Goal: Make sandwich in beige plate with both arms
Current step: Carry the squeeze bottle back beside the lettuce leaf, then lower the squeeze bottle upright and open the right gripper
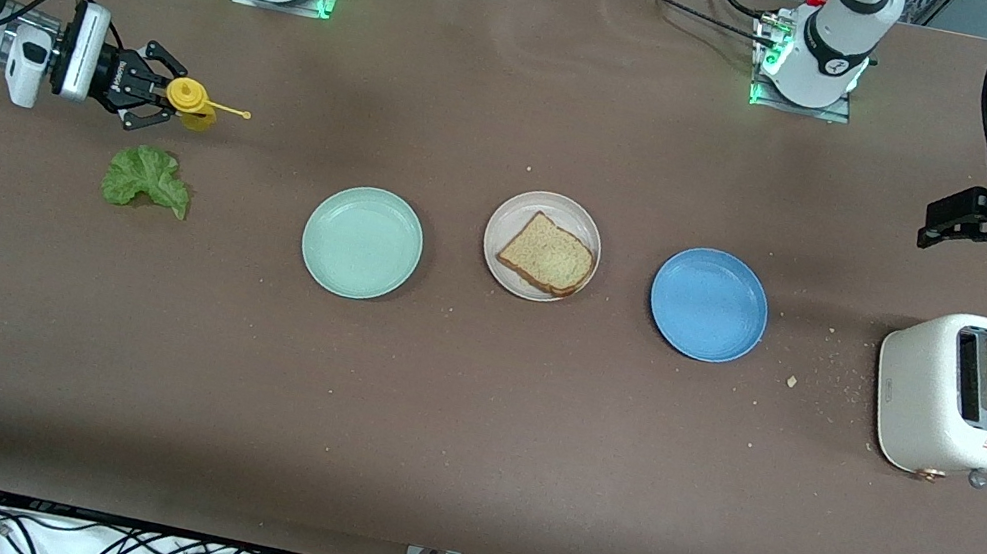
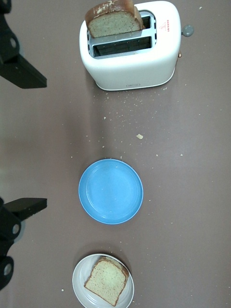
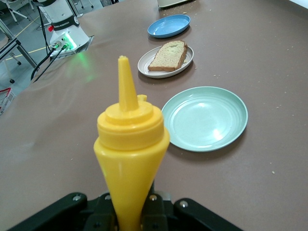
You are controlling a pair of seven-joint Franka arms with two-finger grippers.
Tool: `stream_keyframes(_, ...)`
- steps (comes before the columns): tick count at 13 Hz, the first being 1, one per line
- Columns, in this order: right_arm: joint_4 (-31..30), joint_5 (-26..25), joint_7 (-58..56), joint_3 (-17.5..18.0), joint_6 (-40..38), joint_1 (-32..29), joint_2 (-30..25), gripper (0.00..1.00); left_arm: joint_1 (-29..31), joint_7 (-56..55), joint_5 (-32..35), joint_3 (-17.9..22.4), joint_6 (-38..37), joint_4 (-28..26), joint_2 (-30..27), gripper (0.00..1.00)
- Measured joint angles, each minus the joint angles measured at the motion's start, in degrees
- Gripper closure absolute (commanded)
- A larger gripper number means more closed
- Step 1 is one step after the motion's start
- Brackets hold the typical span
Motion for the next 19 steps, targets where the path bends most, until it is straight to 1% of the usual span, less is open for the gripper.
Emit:
stream_keyframes(6,0.4,2.1,0.0,1.7,1.2,0.1,0.5,1.00,0.0,0.0,0.0,0.0,0.0,0.0,0.0,0.00)
stream_keyframes(7,0.4,3.4,0.0,3.8,1.4,-1.0,0.6,1.00,0.0,0.0,0.0,0.0,0.0,0.0,0.0,0.00)
stream_keyframes(8,0.4,4.7,0.0,8.7,2.0,-4.3,0.8,1.00,0.0,0.0,0.0,0.0,0.0,0.0,0.0,0.00)
stream_keyframes(9,0.4,5.7,0.0,14.9,2.9,-9.1,1.2,1.00,0.0,0.0,0.0,0.0,0.0,0.0,0.0,0.00)
stream_keyframes(10,0.4,6.4,-0.4,20.4,3.7,-13.6,1.9,1.00,0.0,0.0,0.0,0.0,0.0,0.0,0.0,0.00)
stream_keyframes(12,0.4,7.0,-2.6,27.9,4.1,-21.4,3.2,1.00,0.0,0.0,0.0,0.0,0.0,0.0,0.0,0.00)
stream_keyframes(15,0.3,7.1,-7.6,40.4,3.8,-36.5,4.4,1.00,0.0,0.0,0.0,0.0,0.0,0.0,0.0,0.00)
stream_keyframes(17,0.2,7.1,-10.8,47.1,2.6,-45.2,5.8,1.00,0.0,0.0,0.0,0.0,0.0,0.0,0.0,0.00)
stream_keyframes(19,0.1,7.2,-14.1,54.7,2.0,-53.5,7.4,1.00,0.0,0.0,0.0,0.0,0.0,0.0,0.0,0.00)
